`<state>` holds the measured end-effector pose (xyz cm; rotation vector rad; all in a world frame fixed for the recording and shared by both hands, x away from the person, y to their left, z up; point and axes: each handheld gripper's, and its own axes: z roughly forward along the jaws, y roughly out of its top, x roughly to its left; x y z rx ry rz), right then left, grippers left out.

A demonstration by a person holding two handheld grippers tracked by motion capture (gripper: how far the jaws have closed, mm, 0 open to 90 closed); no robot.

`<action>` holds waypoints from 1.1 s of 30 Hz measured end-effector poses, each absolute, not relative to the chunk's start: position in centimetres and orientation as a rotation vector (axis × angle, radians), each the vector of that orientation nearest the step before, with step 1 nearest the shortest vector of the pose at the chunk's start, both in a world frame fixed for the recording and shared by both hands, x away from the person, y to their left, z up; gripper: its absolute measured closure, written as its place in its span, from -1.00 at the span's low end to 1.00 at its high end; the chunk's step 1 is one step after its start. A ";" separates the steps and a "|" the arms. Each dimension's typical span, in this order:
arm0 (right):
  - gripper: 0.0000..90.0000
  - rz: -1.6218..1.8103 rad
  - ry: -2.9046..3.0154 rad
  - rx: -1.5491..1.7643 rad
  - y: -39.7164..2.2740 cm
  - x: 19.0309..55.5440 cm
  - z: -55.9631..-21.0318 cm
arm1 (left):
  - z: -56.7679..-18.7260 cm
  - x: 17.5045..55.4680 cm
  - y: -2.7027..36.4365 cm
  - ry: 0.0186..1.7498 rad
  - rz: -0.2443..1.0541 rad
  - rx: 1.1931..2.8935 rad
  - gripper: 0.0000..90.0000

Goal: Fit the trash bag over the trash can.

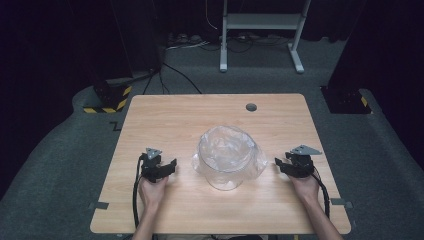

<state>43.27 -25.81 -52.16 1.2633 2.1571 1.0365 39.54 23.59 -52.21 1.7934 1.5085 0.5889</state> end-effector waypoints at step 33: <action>-0.26 0.954 2.145 1.325 -25.7 43.9 -52.3 | -52.7 39.8 22.7 1.509 0.676 1.860 -0.28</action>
